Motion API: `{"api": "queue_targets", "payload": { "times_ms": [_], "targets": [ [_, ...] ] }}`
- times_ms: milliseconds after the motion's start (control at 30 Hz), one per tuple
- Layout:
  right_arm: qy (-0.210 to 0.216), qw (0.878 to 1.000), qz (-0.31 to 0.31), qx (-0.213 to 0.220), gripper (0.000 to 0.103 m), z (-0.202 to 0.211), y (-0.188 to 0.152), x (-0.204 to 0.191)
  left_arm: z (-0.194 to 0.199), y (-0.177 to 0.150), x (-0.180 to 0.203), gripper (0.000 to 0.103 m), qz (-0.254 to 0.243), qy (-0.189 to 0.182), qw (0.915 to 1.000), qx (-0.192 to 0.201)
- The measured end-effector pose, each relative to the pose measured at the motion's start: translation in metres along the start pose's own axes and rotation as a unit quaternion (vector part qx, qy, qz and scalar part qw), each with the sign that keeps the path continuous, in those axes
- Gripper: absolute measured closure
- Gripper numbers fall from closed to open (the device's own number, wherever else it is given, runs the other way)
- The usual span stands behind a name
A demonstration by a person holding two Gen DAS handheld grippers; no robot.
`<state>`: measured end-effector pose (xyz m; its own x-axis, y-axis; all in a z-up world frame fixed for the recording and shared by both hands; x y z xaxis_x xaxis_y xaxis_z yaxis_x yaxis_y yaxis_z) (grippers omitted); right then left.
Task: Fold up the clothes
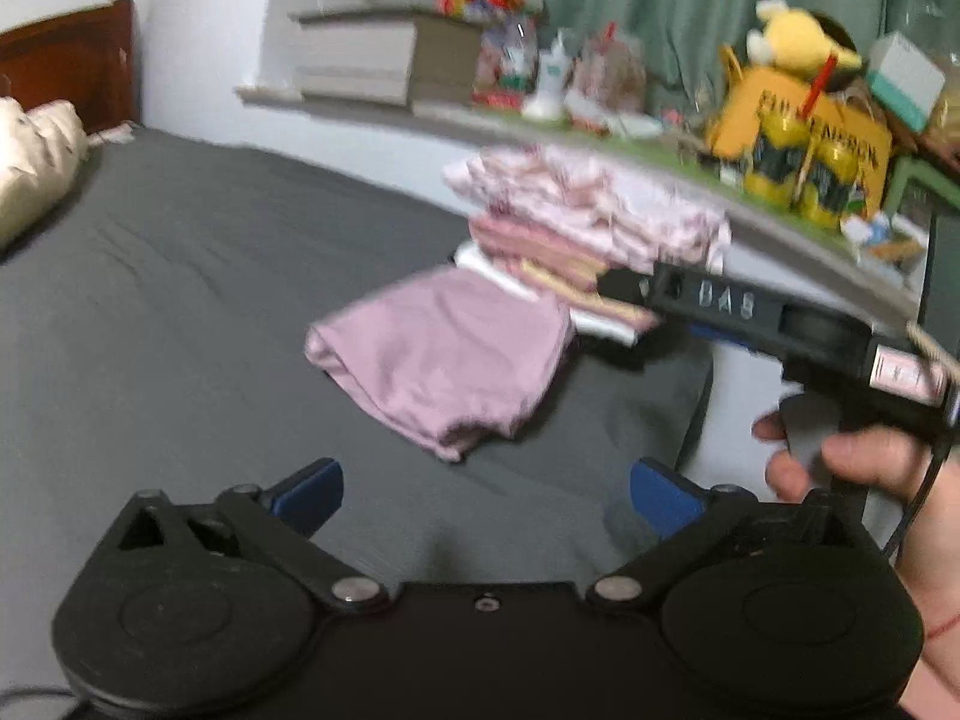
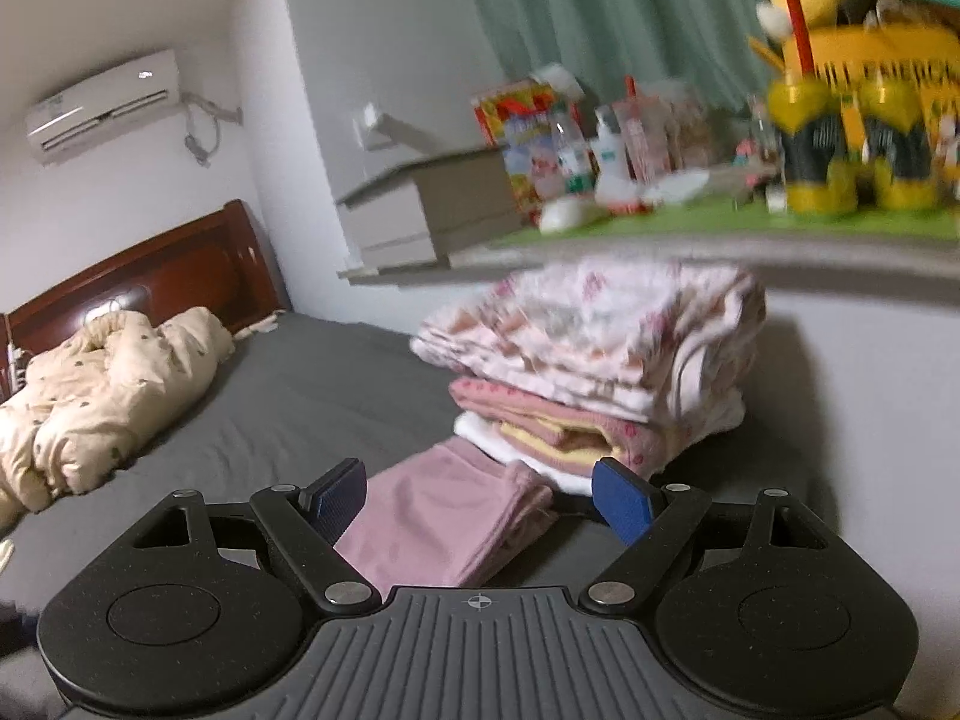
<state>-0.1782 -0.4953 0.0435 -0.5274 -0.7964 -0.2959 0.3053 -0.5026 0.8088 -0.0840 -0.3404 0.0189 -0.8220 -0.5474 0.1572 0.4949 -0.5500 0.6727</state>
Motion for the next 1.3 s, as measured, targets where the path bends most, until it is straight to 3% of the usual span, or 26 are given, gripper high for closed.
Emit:
{"api": "queue_targets", "payload": {
  "times_ms": [133, 167, 200, 300, 600, 700, 800, 967, 1200, 1300],
  "targets": [
    [-0.009, 0.998, 0.054, -0.002, 0.019, 0.034, 0.001, -0.024, 0.032, 0.001, -0.007, 0.000, 0.022, 0.017, 0.9993, 0.027],
    [-0.013, 0.997, 0.076, -0.002, 0.016, 0.042, 0.002, -0.032, 0.037, 0.000, -0.009, 0.000, 0.029, 0.021, 0.9989, 0.030],
    [-0.018, 0.995, 0.097, -0.002, 0.003, 0.049, 0.002, -0.039, 0.040, -0.001, -0.011, 0.000, 0.035, 0.021, 0.9987, 0.031],
    [-0.038, 0.990, 0.132, 0.026, 0.000, 0.064, -0.001, -0.050, 0.049, -0.005, -0.014, 0.000, 0.053, 0.024, 0.9977, 0.034],
    [-0.067, 0.992, 0.102, -0.035, 0.000, 0.057, -0.027, -0.041, 0.063, -0.010, -0.015, 0.000, 0.057, 0.059, 0.9961, 0.031],
    [-0.072, 0.989, 0.093, -0.088, 0.000, 0.045, -0.043, -0.036, 0.059, -0.014, -0.014, 0.000, 0.059, 0.057, 0.9964, 0.021],
    [-0.078, 0.986, 0.092, -0.111, 0.000, 0.035, -0.056, -0.033, 0.054, -0.015, -0.011, 0.000, 0.055, 0.065, 0.9962, 0.019],
    [-0.078, 0.987, 0.089, -0.106, 0.000, 0.036, -0.057, -0.030, 0.051, -0.013, -0.007, 0.000, 0.031, 0.126, 0.9903, 0.049],
    [-0.077, 0.986, 0.100, -0.106, 0.000, 0.036, -0.055, -0.034, 0.047, -0.007, -0.011, 0.000, 0.059, 0.122, 0.9902, 0.033],
    [-0.080, 0.986, 0.105, -0.105, 0.000, 0.036, -0.055, -0.036, 0.055, 0.003, -0.011, 0.000, 0.045, 0.142, 0.9882, 0.037]
  ]
}}
Point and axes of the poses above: each gripper's, at about its wrist camera, not at the fingertips, and z roughly against the way its jaws point, x to its right, y to its top, the point moved 7 cm from there along -z, roughly the way its jaws point, and after that the axes turned 12 degrees about -x, right-handed, at the moved point
